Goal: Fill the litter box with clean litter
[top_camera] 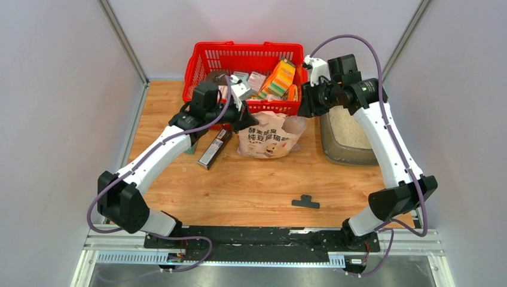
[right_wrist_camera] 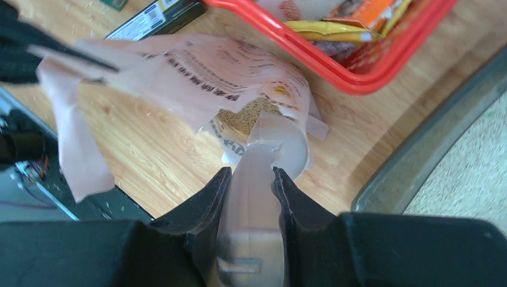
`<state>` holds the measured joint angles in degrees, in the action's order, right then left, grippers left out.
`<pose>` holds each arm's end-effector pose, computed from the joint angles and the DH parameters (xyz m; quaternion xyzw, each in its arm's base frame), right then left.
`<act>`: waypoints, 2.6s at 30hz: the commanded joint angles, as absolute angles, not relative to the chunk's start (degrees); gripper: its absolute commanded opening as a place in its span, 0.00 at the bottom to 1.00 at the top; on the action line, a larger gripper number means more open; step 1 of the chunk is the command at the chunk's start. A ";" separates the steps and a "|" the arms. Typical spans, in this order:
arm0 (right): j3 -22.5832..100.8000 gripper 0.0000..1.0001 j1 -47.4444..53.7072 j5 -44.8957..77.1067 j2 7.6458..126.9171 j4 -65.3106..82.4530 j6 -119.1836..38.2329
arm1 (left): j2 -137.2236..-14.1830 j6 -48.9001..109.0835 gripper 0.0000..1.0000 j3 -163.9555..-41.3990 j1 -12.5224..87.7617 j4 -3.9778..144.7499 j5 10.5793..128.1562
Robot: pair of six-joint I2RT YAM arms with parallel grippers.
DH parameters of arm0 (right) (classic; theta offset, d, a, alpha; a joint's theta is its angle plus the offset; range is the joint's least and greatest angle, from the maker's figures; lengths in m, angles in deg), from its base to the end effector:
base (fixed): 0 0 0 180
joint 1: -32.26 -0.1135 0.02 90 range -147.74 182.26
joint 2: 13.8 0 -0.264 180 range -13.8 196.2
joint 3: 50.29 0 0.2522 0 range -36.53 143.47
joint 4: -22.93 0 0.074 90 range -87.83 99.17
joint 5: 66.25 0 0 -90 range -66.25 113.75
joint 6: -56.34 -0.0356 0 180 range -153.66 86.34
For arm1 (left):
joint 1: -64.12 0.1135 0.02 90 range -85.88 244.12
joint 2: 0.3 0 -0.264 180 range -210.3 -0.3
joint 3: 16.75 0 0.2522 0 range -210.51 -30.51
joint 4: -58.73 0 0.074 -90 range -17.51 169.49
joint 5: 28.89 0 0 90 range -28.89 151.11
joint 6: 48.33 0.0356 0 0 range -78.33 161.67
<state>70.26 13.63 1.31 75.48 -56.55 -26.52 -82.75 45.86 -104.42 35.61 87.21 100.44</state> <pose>0.2832 0.1098 0.4287 -0.2720 0.8778 0.2159 0.3299 0.2790 -0.1772 0.3581 0.3990 0.7025 -0.3838 0.4471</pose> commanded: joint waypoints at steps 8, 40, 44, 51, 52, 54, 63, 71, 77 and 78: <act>68.94 0.00 12.13 9.77 79.01 -48.67 -47.19 | -76.59 39.47 0.00 -103.11 33.97 76.62 99.87; 40.80 0.00 9.05 -8.76 82.35 -22.56 -50.89 | -79.05 40.88 0.00 -104.69 34.15 75.21 98.11; 41.78 0.00 9.40 -11.32 82.44 -23.27 -51.76 | -79.22 41.58 0.00 -105.22 34.15 76.00 97.41; 42.22 0.00 13.97 -17.64 82.09 -17.48 -63.45 | -79.14 42.99 0.00 -105.57 34.15 77.32 97.58; 42.66 0.00 14.06 -17.48 81.83 -17.46 -63.89 | -79.14 43.16 0.00 -105.57 34.15 77.50 97.67; 44.07 0.00 14.68 -17.04 81.21 -17.20 -65.38 | -78.96 43.69 0.00 -105.74 34.15 78.02 97.76; 44.07 0.00 20.47 -16.68 79.81 -14.40 -75.48 | -77.12 51.50 0.00 -106.27 34.15 83.29 97.41; 42.31 0.00 25.57 -24.84 78.57 -7.45 -82.78 | -75.01 61.44 0.00 -107.15 34.15 91.03 96.26; 38.28 0.00 29.52 -31.35 79.28 -0.24 -88.23 | -74.91 68.29 0.00 -108.29 34.06 96.21 95.21; 37.66 0.00 30.06 -32.32 79.36 1.15 -88.68 | -74.83 69.00 0.00 -108.64 34.06 96.66 95.03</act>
